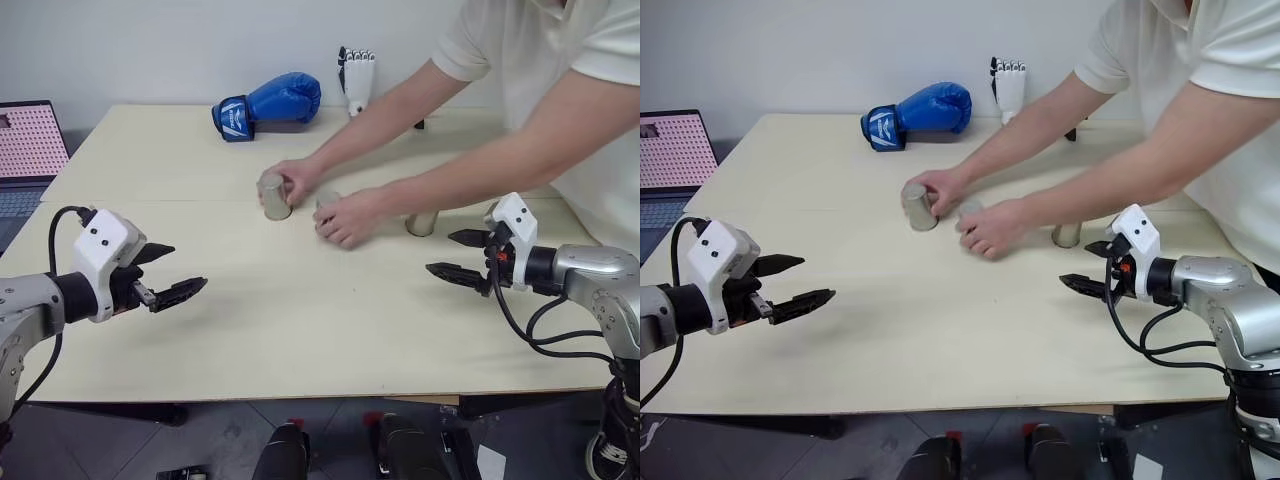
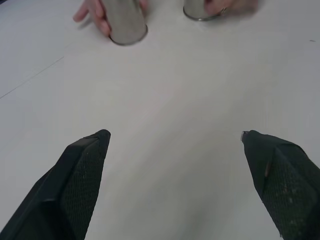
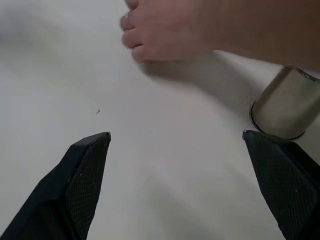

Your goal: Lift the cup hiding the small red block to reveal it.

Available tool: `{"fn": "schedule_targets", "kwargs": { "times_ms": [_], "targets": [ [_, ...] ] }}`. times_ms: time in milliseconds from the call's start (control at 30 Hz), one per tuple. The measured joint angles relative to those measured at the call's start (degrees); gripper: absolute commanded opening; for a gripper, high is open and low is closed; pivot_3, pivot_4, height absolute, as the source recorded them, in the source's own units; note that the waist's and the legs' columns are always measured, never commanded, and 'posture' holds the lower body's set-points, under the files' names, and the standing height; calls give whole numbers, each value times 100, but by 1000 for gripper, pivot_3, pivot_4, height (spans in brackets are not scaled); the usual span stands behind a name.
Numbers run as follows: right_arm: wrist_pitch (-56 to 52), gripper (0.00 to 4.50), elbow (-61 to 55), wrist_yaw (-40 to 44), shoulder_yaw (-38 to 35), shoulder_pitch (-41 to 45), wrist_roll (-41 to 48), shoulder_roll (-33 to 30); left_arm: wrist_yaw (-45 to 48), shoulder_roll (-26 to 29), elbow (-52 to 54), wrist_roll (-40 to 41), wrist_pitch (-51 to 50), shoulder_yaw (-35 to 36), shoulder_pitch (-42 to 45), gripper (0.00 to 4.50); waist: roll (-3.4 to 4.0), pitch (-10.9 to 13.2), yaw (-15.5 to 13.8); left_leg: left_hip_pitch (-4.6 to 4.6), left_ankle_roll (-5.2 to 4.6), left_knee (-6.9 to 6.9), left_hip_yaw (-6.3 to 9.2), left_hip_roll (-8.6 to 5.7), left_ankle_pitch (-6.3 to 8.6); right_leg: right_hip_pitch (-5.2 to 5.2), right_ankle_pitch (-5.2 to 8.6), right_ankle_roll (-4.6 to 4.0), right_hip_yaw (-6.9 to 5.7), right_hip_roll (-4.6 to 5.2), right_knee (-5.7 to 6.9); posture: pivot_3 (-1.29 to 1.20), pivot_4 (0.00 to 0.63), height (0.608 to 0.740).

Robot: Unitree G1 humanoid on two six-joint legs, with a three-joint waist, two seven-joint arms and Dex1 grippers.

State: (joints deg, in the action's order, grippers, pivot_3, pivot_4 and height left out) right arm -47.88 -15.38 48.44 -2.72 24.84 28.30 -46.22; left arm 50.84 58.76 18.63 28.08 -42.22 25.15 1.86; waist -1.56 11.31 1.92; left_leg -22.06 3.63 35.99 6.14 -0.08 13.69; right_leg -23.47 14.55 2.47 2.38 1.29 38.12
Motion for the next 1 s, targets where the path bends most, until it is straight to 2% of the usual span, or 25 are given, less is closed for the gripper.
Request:
{"fn": "schedule_targets", "kwargs": {
  "times_ms": [767,867,1000],
  "targets": [
    [2,4500,0,-1,12,0,-1,40,108,0,-63,-43,56,-119,117,4488,0,0,2,0,0,1,0,0,0,0,-1,0,0,0,1,0,150,740],
    [28,4500,-8,-63,146,-1,-12,238,90,-94,133,81,-39,-114,60,4488,0,0,7,2,0,0,0,1,0,2,-1,0,1,-1,1,0,150,740],
    [290,4500,199,-413,711,134,-289,1096,-153,-692,858,541,-359,-282,-68,4488,-2,-2,26,9,0,6,-2,7,0,9,-10,-13,2,-3,5,0,150,740]
  ]
}}
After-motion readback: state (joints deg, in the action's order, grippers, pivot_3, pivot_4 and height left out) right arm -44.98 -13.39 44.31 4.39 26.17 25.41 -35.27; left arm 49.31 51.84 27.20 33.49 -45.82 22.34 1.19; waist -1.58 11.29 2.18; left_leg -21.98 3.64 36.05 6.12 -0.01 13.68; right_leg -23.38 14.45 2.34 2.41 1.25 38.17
